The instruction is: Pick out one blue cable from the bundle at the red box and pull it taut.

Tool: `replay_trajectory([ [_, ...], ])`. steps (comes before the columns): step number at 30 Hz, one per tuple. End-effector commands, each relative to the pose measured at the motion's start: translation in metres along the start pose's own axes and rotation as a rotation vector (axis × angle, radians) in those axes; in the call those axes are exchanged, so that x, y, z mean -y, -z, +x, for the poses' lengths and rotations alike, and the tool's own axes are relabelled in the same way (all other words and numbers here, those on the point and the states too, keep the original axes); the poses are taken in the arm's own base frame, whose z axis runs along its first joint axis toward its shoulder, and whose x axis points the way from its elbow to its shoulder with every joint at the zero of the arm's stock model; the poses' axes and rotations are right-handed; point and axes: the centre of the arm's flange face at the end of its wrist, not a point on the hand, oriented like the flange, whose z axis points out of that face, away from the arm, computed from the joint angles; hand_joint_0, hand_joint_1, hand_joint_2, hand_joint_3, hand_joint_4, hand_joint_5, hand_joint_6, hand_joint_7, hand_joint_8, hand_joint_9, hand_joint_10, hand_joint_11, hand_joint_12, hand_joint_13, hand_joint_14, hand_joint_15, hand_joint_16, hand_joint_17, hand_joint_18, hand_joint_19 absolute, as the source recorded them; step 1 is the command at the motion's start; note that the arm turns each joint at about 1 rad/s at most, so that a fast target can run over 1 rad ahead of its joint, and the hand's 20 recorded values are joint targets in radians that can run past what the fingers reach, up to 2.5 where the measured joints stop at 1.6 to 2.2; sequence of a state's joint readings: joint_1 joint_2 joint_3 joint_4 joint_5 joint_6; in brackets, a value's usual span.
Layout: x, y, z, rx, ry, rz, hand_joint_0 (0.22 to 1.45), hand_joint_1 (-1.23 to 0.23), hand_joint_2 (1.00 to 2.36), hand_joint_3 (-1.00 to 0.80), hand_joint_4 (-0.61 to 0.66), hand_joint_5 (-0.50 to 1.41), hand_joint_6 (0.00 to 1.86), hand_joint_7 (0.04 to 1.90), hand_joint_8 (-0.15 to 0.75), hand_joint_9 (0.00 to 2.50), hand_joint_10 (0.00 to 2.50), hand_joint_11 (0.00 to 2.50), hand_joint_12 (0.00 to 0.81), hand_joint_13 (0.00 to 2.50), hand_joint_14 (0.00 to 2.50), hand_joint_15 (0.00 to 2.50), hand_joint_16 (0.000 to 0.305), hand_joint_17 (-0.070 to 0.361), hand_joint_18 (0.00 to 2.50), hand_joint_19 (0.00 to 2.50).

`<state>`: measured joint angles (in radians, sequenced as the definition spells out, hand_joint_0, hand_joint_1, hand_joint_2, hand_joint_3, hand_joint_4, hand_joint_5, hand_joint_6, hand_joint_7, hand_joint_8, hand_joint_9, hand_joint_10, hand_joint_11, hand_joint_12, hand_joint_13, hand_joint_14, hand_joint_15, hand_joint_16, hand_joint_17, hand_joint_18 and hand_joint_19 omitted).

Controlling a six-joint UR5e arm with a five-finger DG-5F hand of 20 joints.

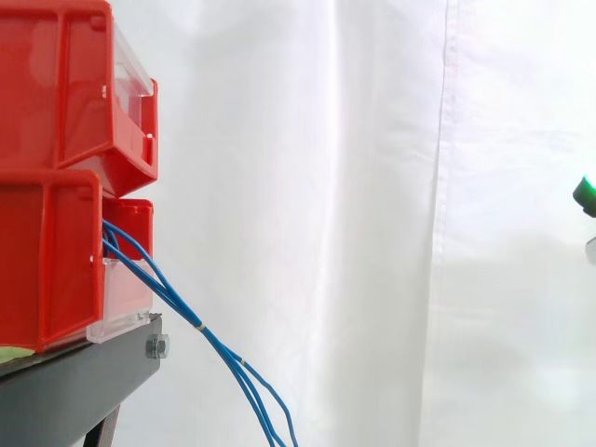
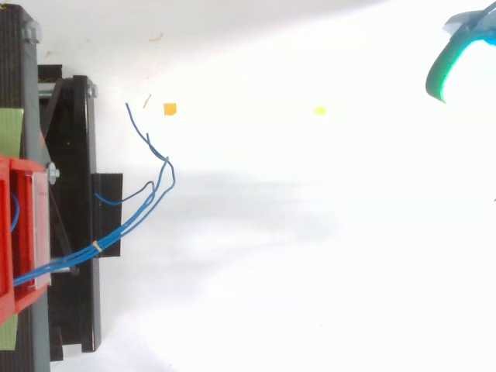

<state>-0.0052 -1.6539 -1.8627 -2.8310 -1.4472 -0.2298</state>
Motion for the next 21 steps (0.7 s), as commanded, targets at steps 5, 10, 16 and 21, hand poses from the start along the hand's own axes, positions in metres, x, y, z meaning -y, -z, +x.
replay_trajectory([
  [5,0.014,-0.013,0.011,0.048,0.057,0.028,0.53,-0.52,1.00,-0.46,0.23,-0.21,0.50,0.74,0.294,0.58,0.00,0.00,0.404,0.28,0.00,0.05,0.061,0.137,0.31,0.45],
  [10,0.018,-0.055,0.036,0.030,0.101,0.003,0.53,-0.54,1.00,-0.45,0.23,-0.21,0.50,0.74,0.293,0.59,0.00,0.00,0.405,0.30,0.00,0.06,0.061,0.136,0.33,0.46],
  [16,0.019,-0.101,0.052,0.019,0.113,0.002,0.54,-0.55,1.00,-0.45,0.23,-0.20,0.50,0.74,0.292,0.59,0.00,0.00,0.407,0.32,0.00,0.07,0.060,0.135,0.34,0.47],
  [21,0.022,-0.130,0.071,0.002,0.128,-0.007,0.54,-0.55,1.00,-0.45,0.23,-0.20,0.50,0.75,0.293,0.59,0.00,0.00,0.408,0.32,0.00,0.07,0.060,0.136,0.36,0.47],
])
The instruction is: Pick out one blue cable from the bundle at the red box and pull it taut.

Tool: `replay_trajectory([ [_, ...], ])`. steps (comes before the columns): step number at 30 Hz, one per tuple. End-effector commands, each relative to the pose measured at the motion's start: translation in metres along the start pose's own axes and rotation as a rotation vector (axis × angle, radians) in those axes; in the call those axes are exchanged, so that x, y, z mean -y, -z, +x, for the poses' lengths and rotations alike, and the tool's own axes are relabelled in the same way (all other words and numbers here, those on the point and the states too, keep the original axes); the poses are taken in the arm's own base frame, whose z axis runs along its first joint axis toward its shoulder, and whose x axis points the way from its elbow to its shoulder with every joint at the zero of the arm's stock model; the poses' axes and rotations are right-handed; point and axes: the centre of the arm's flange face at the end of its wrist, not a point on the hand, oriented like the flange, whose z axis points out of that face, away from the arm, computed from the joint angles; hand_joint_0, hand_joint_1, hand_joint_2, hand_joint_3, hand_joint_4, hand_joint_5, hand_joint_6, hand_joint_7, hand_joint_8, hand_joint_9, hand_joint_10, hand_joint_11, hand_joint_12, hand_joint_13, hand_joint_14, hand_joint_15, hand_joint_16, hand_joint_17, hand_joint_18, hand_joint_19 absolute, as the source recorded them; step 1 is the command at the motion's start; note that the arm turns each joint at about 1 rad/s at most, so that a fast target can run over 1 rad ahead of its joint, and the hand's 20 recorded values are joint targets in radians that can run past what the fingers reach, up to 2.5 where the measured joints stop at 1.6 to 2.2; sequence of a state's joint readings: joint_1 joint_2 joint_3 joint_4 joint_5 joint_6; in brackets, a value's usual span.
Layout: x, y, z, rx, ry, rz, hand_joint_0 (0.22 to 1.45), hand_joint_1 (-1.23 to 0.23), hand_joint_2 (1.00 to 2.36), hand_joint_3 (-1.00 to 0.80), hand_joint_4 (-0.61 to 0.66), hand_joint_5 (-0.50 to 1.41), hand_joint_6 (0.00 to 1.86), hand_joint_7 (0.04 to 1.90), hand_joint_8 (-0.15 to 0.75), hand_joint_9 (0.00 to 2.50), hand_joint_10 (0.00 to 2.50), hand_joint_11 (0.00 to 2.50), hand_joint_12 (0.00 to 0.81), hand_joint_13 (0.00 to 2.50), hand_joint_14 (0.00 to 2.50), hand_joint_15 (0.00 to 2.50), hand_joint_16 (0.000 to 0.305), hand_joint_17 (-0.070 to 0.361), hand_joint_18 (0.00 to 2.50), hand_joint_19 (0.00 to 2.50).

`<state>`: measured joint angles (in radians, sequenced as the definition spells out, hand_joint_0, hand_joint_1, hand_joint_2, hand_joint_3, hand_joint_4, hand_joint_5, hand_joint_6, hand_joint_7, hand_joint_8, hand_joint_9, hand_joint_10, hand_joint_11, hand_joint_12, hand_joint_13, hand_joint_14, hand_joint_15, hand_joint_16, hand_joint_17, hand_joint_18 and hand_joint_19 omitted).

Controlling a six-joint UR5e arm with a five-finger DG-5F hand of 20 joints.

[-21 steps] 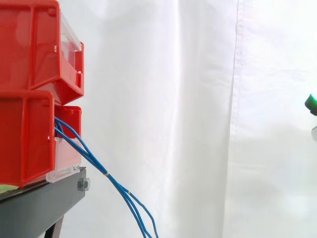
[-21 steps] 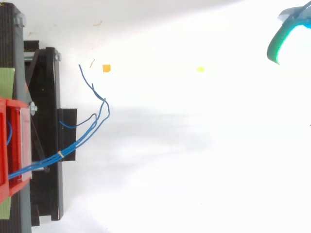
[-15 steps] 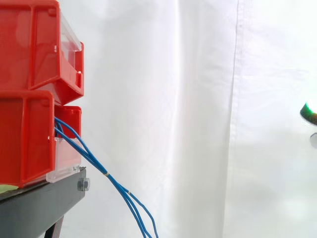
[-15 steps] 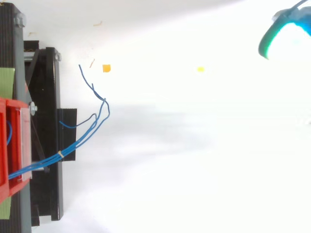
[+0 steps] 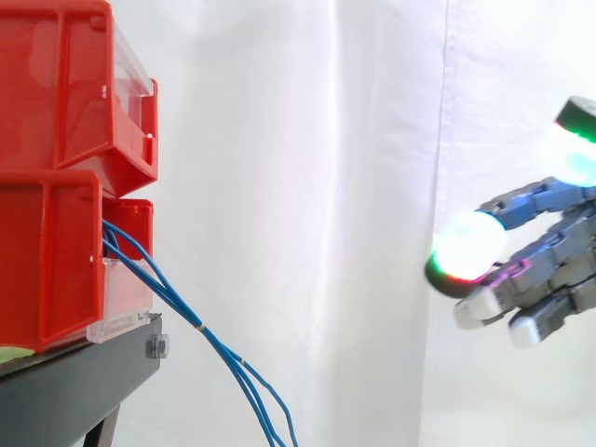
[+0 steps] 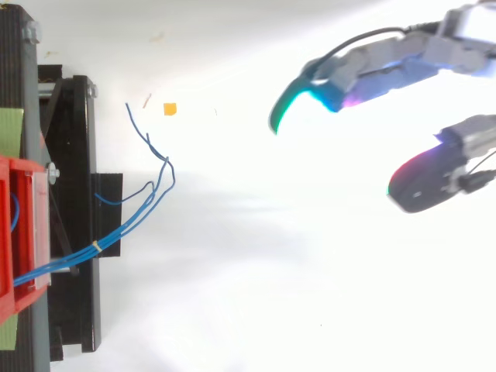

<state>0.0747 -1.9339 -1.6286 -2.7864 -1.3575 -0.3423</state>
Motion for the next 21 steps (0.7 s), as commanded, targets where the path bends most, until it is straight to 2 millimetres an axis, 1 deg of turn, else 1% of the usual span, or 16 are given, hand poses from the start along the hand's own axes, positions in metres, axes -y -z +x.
replay_trajectory([
  [1,-0.003,-0.016,0.012,-0.006,0.013,-0.016,0.54,-0.55,1.00,-0.45,0.23,-0.20,0.50,0.75,0.293,0.59,0.00,0.00,0.408,0.32,0.00,0.08,0.060,0.136,0.36,0.47],
  [4,-0.010,-0.020,0.020,0.014,0.045,-0.046,0.54,-0.55,1.00,-0.45,0.23,-0.20,0.50,0.75,0.293,0.60,0.00,0.00,0.408,0.32,0.00,0.07,0.060,0.136,0.36,0.48],
  [8,-0.013,-0.023,0.027,0.050,0.096,-0.057,0.54,-0.55,1.00,-0.45,0.23,-0.20,0.50,0.75,0.295,0.60,0.00,0.00,0.409,0.32,0.00,0.07,0.060,0.136,0.36,0.48],
  [10,-0.007,-0.025,0.033,0.047,0.104,-0.045,0.54,-0.55,1.00,-0.45,0.23,-0.20,0.50,0.75,0.294,0.60,0.00,0.00,0.409,0.32,0.00,0.08,0.060,0.136,0.36,0.48],
  [12,-0.006,-0.025,0.037,0.041,0.108,-0.044,0.54,-0.55,1.00,-0.45,0.23,-0.20,0.50,0.75,0.294,0.60,0.00,0.00,0.409,0.33,0.00,0.07,0.060,0.136,0.36,0.48],
  [14,0.003,-0.029,0.043,0.034,0.112,-0.034,0.54,-0.55,1.00,-0.45,0.24,-0.20,0.50,0.75,0.294,0.60,0.00,0.00,0.409,0.32,0.00,0.08,0.060,0.135,0.37,0.48],
  [16,0.004,-0.031,0.048,0.032,0.112,-0.042,0.54,-0.55,1.00,-0.45,0.23,-0.20,0.50,0.75,0.294,0.60,0.00,0.00,0.410,0.32,0.00,0.07,0.060,0.135,0.37,0.48],
  [17,0.010,-0.035,0.054,0.038,0.108,-0.043,0.54,-0.55,1.00,-0.45,0.24,-0.20,0.50,0.75,0.294,0.60,0.00,0.00,0.409,0.33,0.00,0.08,0.060,0.135,0.37,0.48],
  [19,0.014,-0.038,0.056,0.042,0.110,-0.044,0.54,-0.55,1.00,-0.45,0.24,-0.20,0.50,0.75,0.294,0.60,0.00,0.00,0.409,0.33,0.00,0.08,0.060,0.135,0.37,0.48],
  [21,0.027,-0.047,0.065,0.049,0.105,-0.042,0.54,-0.55,1.00,-0.44,0.24,-0.20,0.50,0.75,0.294,0.61,0.00,0.00,0.409,0.33,0.00,0.08,0.060,0.135,0.37,0.48],
])
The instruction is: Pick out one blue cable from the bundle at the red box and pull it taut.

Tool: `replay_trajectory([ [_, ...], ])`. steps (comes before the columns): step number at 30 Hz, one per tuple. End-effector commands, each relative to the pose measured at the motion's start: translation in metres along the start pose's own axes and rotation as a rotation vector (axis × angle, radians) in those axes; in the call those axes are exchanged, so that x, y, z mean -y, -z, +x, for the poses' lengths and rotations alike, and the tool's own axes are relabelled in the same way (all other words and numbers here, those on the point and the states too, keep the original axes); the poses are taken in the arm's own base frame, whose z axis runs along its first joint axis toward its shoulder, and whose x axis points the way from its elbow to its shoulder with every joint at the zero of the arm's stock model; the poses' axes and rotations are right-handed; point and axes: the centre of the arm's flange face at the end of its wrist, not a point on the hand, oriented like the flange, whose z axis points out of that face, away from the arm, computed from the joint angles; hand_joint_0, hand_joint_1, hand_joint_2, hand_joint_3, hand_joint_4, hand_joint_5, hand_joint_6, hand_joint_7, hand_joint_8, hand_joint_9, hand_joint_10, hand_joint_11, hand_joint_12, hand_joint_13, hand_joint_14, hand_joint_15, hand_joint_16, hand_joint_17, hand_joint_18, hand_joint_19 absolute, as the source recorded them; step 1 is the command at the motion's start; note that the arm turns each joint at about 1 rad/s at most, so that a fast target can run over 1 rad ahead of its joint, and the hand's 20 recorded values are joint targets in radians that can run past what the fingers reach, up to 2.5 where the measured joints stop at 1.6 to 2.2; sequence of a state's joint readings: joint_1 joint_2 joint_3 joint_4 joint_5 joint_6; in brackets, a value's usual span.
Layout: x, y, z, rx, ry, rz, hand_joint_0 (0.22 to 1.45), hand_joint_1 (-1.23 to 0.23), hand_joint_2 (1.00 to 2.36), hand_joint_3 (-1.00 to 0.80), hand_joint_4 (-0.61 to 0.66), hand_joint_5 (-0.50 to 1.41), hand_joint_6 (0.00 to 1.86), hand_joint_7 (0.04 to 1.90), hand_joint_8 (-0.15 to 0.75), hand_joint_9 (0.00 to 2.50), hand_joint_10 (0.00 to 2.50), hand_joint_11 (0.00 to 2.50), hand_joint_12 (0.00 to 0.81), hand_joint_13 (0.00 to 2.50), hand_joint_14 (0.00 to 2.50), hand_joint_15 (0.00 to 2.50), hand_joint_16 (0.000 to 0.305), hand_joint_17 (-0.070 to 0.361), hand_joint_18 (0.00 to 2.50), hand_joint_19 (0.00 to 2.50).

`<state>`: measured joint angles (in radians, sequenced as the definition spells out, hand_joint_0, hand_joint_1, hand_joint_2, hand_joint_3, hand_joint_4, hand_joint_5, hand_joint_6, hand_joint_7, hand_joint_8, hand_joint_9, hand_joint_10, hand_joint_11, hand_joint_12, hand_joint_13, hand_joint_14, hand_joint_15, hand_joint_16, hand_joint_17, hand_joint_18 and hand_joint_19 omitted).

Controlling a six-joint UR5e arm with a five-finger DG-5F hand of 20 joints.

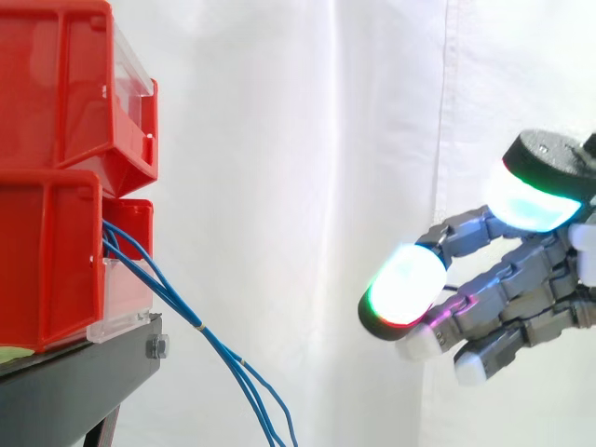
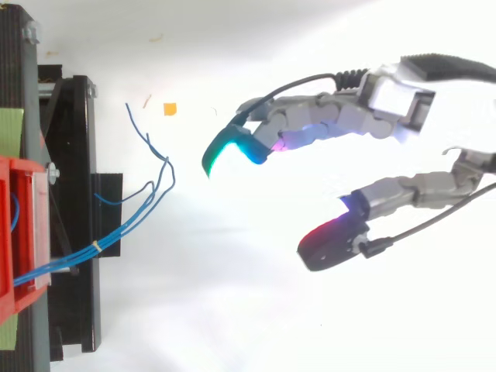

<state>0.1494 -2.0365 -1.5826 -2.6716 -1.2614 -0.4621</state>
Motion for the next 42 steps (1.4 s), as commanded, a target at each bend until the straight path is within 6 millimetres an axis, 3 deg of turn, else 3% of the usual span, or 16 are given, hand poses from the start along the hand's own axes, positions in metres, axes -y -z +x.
replay_trajectory([
  [1,0.014,-0.008,0.013,0.007,-0.002,0.002,0.54,-0.55,1.00,-0.44,0.24,-0.20,0.50,0.76,0.293,0.61,0.00,0.00,0.409,0.33,0.00,0.08,0.060,0.135,0.37,0.48],
  [9,0.018,-0.025,0.026,0.035,-0.006,-0.047,0.54,-0.55,1.00,-0.44,0.25,-0.20,0.50,0.76,0.294,0.61,0.00,0.00,0.411,0.34,0.00,0.08,0.060,0.134,0.37,0.48],
  [15,0.013,-0.029,0.024,0.042,-0.001,-0.059,0.54,-0.55,1.00,-0.44,0.25,-0.20,0.50,0.76,0.296,0.62,0.00,0.00,0.411,0.34,0.00,0.08,0.059,0.133,0.38,0.49],
  [18,0.022,-0.032,0.029,0.044,0.006,-0.050,0.54,-0.55,1.00,-0.44,0.25,-0.20,0.50,0.76,0.297,0.62,0.00,0.01,0.410,0.34,0.00,0.09,0.059,0.133,0.38,0.48],
  [20,0.032,-0.044,0.032,0.053,-0.004,-0.045,0.54,-0.55,1.00,-0.44,0.25,-0.20,0.50,0.76,0.297,0.62,0.00,0.01,0.411,0.34,0.00,0.09,0.059,0.133,0.38,0.49],
  [26,0.032,-0.074,0.031,0.024,-0.021,-0.029,0.54,-0.55,1.00,-0.44,0.25,-0.20,0.50,0.76,0.297,0.63,0.00,0.01,0.411,0.35,0.00,0.09,0.059,0.133,0.38,0.49],
  [34,0.028,-0.077,0.031,0.030,-0.019,-0.054,0.54,-0.55,1.00,-0.44,0.25,-0.19,0.50,0.77,0.298,0.62,0.00,0.01,0.412,0.35,0.00,0.09,0.059,0.133,0.38,0.49],
  [42,0.051,-0.085,0.036,0.035,-0.035,-0.056,0.54,-0.55,1.00,-0.44,0.26,-0.19,0.50,0.77,0.299,0.63,0.00,0.02,0.412,0.35,0.00,0.09,0.059,0.133,0.38,0.49],
])
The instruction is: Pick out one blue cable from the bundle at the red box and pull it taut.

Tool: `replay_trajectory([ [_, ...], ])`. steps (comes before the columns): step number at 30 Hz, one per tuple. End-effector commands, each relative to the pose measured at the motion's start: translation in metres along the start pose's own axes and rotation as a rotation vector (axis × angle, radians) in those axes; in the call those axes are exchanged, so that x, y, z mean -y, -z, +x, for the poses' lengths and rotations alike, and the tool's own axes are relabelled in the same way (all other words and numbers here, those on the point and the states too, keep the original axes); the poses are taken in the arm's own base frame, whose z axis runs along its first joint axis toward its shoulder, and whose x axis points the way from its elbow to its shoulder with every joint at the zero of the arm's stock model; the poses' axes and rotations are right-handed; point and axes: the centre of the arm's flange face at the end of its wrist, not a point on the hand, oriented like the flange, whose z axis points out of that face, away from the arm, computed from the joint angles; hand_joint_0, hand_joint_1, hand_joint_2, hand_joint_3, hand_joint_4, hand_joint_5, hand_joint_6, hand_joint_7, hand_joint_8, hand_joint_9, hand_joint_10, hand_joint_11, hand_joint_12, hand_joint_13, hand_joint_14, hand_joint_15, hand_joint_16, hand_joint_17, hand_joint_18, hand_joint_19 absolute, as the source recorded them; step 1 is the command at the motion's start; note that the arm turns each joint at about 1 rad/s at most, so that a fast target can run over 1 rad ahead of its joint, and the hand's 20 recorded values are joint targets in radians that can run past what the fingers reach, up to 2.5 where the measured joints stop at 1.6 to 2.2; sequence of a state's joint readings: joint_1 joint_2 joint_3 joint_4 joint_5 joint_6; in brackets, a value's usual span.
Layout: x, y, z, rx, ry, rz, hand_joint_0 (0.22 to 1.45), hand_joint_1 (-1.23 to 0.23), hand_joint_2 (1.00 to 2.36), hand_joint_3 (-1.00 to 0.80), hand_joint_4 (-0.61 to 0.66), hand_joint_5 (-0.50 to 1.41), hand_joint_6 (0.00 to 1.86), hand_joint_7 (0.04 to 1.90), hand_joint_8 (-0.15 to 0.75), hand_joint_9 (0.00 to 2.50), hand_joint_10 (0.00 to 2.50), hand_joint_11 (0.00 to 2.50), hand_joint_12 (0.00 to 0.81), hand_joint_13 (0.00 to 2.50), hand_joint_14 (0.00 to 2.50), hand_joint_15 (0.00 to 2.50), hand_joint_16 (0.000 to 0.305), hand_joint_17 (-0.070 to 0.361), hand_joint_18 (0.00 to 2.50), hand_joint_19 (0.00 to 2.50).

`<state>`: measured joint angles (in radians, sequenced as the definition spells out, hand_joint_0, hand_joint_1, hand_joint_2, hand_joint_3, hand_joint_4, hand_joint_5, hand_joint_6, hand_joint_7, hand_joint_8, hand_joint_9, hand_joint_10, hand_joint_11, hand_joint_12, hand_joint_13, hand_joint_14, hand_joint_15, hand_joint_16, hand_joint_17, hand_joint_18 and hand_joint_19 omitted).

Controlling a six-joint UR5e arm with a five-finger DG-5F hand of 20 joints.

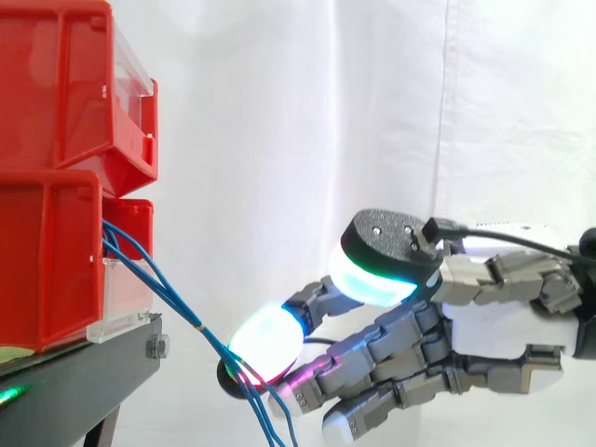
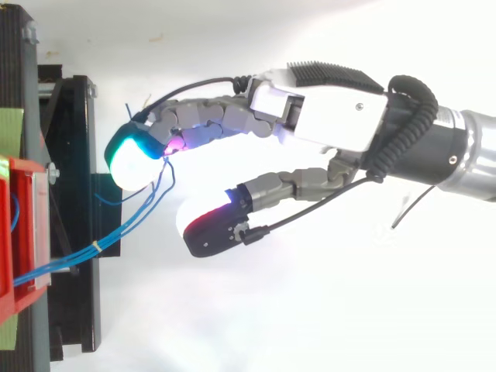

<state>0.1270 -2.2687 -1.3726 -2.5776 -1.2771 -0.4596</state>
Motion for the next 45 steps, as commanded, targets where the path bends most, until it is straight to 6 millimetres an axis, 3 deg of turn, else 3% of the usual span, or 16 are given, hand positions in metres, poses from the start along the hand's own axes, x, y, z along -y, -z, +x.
replay_trajectory([
  [1,0.008,-0.002,0.001,-0.001,-0.012,0.003,0.54,-0.55,1.01,-0.44,0.26,-0.19,0.50,0.77,0.299,0.63,0.00,0.01,0.412,0.35,0.00,0.09,0.059,0.133,0.38,0.49],
  [6,0.007,-0.004,0.002,0.008,-0.012,-0.016,0.55,-0.55,1.00,-0.44,0.26,-0.19,0.50,0.77,0.301,0.63,0.00,0.01,0.412,0.35,0.00,0.09,0.059,0.133,0.38,0.49],
  [10,0.021,-0.010,0.008,0.008,-0.016,-0.015,0.55,-0.55,1.00,-0.44,0.26,-0.19,0.50,0.78,0.302,0.64,0.00,0.03,0.411,0.35,0.00,0.09,0.059,0.132,0.39,0.49],
  [13,0.029,-0.025,0.014,-0.003,-0.051,-0.026,0.55,-0.55,1.00,-0.44,0.26,-0.19,0.50,0.78,0.303,0.64,0.00,0.02,0.411,0.35,0.00,0.10,0.059,0.133,0.39,0.50],
  [18,0.024,-0.037,0.016,-0.032,-0.077,-0.059,0.55,-0.56,1.00,-0.44,0.27,-0.18,0.50,0.80,0.305,0.66,0.00,0.07,0.411,0.36,0.00,0.11,0.059,0.132,0.39,0.51],
  [35,0.011,-0.037,0.038,-0.112,-0.147,-0.129,0.55,-0.61,1.00,-0.45,0.29,-0.17,0.50,0.88,0.311,0.70,0.00,0.13,0.417,0.38,0.01,0.12,0.060,0.134,0.42,0.53],
  [40,0.038,-0.039,0.057,-0.134,-0.191,-0.120,0.55,-0.61,1.00,-0.45,0.29,-0.17,0.50,0.88,0.310,0.70,0.00,0.12,0.417,0.39,0.00,0.13,0.060,0.134,0.42,0.53],
  [45,0.034,-0.042,0.057,-0.131,-0.226,-0.137,0.55,-0.61,1.00,-0.44,0.30,-0.17,0.50,0.89,0.310,0.71,0.00,0.13,0.416,0.39,0.01,0.13,0.060,0.134,0.42,0.54],
])
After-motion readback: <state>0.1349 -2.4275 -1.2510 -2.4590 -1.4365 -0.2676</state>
